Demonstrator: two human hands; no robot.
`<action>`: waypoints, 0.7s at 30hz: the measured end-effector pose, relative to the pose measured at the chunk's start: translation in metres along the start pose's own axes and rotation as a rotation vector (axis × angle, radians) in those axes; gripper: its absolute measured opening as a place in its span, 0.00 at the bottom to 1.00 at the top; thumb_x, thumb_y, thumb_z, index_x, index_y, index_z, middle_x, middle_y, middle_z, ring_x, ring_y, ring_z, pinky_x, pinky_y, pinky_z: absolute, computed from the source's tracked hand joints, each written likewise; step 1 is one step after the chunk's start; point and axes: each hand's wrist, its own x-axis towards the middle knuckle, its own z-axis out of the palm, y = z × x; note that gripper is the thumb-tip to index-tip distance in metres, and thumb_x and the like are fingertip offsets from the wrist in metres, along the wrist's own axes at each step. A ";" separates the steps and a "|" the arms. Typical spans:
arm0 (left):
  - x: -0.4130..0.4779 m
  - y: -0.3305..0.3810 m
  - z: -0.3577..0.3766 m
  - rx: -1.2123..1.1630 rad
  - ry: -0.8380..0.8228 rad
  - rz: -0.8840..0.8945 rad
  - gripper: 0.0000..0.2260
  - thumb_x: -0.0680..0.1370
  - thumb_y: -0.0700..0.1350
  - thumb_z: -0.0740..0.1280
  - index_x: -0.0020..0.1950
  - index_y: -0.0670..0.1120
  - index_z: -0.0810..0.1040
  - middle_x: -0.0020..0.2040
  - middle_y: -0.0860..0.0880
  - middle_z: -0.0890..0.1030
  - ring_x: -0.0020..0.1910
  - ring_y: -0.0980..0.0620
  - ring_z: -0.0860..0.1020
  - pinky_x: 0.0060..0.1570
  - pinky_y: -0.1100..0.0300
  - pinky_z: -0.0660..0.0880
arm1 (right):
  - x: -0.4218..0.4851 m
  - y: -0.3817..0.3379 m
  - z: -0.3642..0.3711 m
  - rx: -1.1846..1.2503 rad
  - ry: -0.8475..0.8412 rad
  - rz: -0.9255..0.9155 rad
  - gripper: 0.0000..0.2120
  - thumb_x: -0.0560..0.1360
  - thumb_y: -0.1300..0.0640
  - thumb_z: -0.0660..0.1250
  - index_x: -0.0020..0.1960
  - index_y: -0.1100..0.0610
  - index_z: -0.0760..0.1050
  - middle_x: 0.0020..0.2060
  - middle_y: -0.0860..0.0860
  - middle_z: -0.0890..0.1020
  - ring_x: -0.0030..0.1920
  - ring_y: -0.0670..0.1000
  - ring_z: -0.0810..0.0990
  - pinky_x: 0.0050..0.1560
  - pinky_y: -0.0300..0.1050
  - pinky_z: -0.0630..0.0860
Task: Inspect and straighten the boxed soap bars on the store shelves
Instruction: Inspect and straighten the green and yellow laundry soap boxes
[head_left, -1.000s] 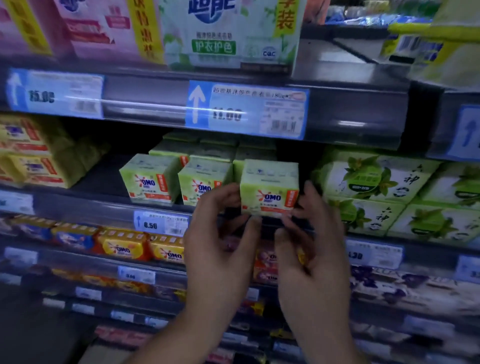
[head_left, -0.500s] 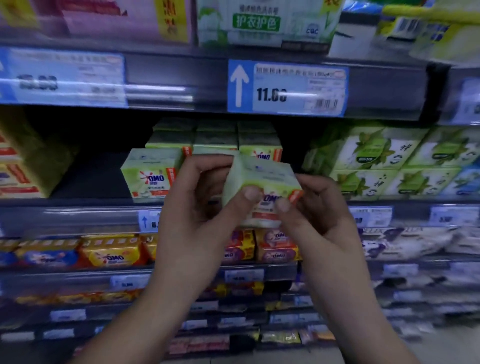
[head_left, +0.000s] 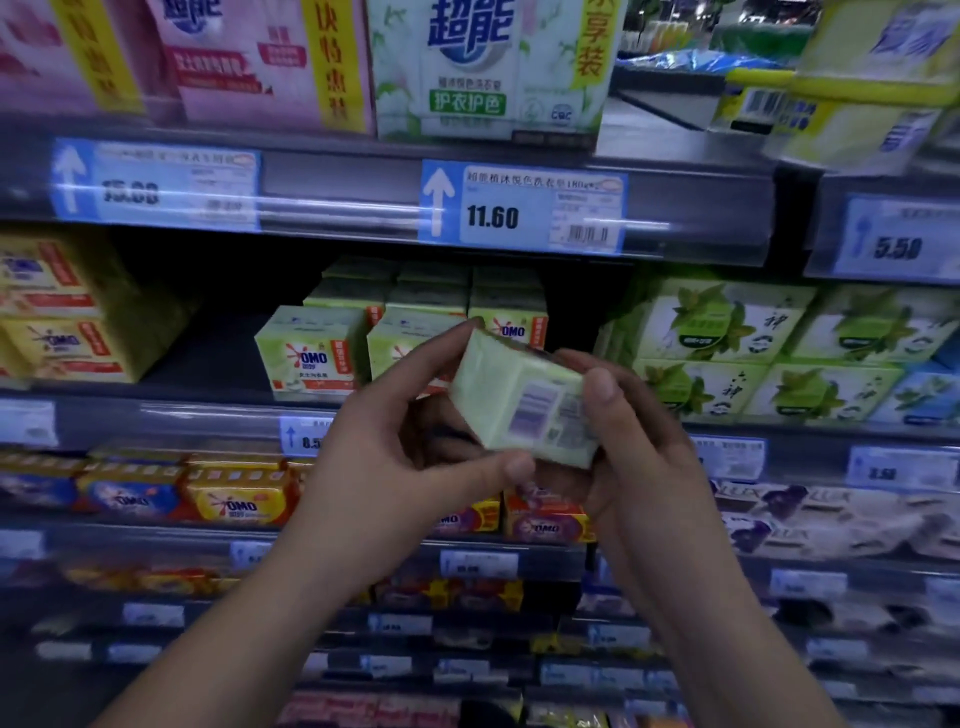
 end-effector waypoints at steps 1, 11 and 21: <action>-0.001 0.000 0.005 0.039 0.043 0.007 0.39 0.65 0.52 0.83 0.75 0.56 0.74 0.58 0.55 0.85 0.49 0.49 0.86 0.49 0.53 0.85 | 0.001 0.001 -0.002 -0.022 0.011 0.036 0.27 0.67 0.32 0.75 0.58 0.49 0.84 0.51 0.55 0.88 0.45 0.55 0.90 0.39 0.46 0.85; -0.003 0.006 0.027 0.042 0.222 0.057 0.08 0.74 0.54 0.77 0.51 0.54 0.86 0.48 0.53 0.86 0.46 0.54 0.86 0.41 0.59 0.82 | -0.001 0.002 -0.016 -0.047 -0.210 0.333 0.34 0.69 0.23 0.63 0.50 0.52 0.88 0.40 0.60 0.88 0.30 0.54 0.84 0.29 0.45 0.80; -0.005 0.003 0.037 -0.085 0.185 -0.191 0.15 0.77 0.59 0.67 0.49 0.50 0.87 0.41 0.44 0.88 0.36 0.49 0.87 0.34 0.61 0.82 | -0.002 -0.010 -0.034 -0.268 -0.057 0.030 0.24 0.66 0.28 0.70 0.46 0.47 0.87 0.38 0.55 0.88 0.29 0.49 0.84 0.29 0.39 0.78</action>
